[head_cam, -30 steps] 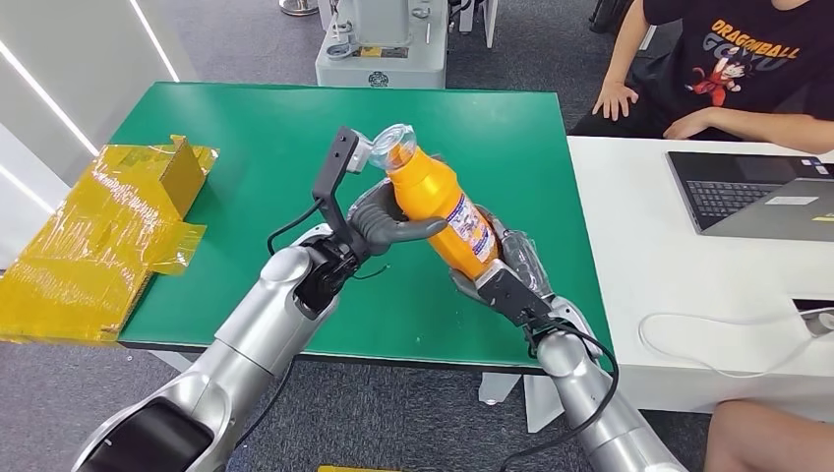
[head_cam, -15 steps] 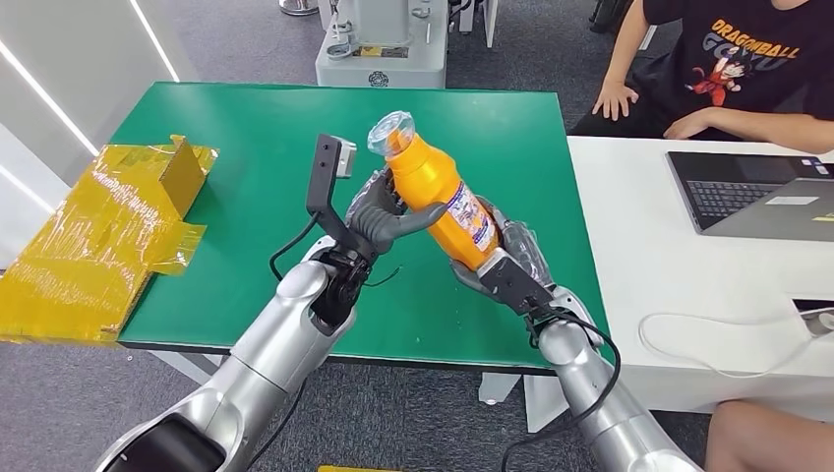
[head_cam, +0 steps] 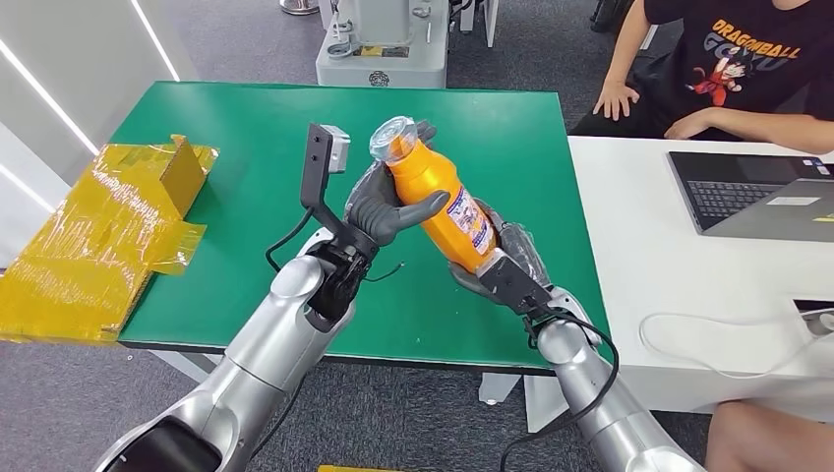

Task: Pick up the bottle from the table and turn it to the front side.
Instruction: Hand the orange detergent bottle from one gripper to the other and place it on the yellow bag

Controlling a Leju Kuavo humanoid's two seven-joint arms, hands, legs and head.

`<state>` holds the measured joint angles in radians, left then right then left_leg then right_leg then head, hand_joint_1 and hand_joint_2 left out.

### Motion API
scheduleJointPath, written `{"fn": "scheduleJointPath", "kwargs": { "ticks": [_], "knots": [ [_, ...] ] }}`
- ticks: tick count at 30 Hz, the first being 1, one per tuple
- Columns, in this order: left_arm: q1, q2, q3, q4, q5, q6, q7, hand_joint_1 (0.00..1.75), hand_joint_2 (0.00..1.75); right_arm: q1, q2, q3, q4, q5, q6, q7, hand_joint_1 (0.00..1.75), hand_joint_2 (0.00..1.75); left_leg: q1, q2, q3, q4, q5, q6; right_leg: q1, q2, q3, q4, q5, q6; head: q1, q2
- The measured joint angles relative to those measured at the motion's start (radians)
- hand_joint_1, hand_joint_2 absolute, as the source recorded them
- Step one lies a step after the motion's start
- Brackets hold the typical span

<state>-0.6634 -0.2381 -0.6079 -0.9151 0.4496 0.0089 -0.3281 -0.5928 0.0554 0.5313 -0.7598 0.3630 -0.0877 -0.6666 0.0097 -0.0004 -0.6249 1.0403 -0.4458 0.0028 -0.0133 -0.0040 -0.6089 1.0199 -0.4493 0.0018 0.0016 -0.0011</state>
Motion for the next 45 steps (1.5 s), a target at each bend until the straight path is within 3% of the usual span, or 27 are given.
{"fn": "scheduleJointPath", "kwargs": {
  "ticks": [8, 22, 30, 37, 45],
  "knots": [
    [0.000, 0.000, 0.000, -0.110, -0.053, -0.067, 0.020, 0.00, 1.75, -0.064, 0.003, 0.004, 0.013, -0.004, 0.023, 0.014, 1.75, 1.75, 0.000, 0.000, 0.000, 0.000, 0.000, 0.000, 0.000, 0.000, 0.000, 0.001, 0.000, 0.000, 0.000, 0.000],
    [-0.003, -0.017, 0.024, -0.131, -0.091, -0.060, 0.060, 0.00, 1.75, -0.154, 0.054, 0.009, 0.035, 0.021, 0.013, 0.066, 1.75, 1.75, 0.000, 0.000, 0.000, 0.000, 0.000, 0.000, 0.000, 0.000, 0.000, 0.001, 0.000, 0.000, 0.000, 0.000],
    [-0.003, -0.021, 0.030, -0.092, -0.236, 0.018, -0.008, 0.00, 1.75, -0.185, 0.084, 0.009, 0.035, 0.036, 0.022, 0.091, 1.75, 1.75, 0.000, 0.000, 0.000, 0.000, 0.000, 0.000, 0.000, 0.000, 0.000, 0.001, 0.000, 0.000, 0.000, 0.000],
    [0.029, -0.012, 0.046, -0.136, -0.261, -0.057, -0.014, 0.00, 1.75, -0.185, 0.087, 0.002, 0.058, 0.038, 0.003, 0.079, 1.75, 1.75, 0.000, 0.000, 0.000, 0.000, 0.000, 0.000, 0.000, 0.000, -0.001, 0.000, 0.000, 0.000, 0.000, 0.000],
    [0.056, 0.000, 0.057, -0.175, -0.256, -0.064, -0.005, 0.00, 1.75, -0.183, 0.087, -0.001, 0.079, 0.029, 0.000, 0.074, 1.75, 1.75, 0.000, 0.000, 0.000, 0.000, 0.000, 0.000, 0.000, 0.000, -0.001, 0.001, 0.000, 0.000, 0.000, 0.000]
  ]
}}
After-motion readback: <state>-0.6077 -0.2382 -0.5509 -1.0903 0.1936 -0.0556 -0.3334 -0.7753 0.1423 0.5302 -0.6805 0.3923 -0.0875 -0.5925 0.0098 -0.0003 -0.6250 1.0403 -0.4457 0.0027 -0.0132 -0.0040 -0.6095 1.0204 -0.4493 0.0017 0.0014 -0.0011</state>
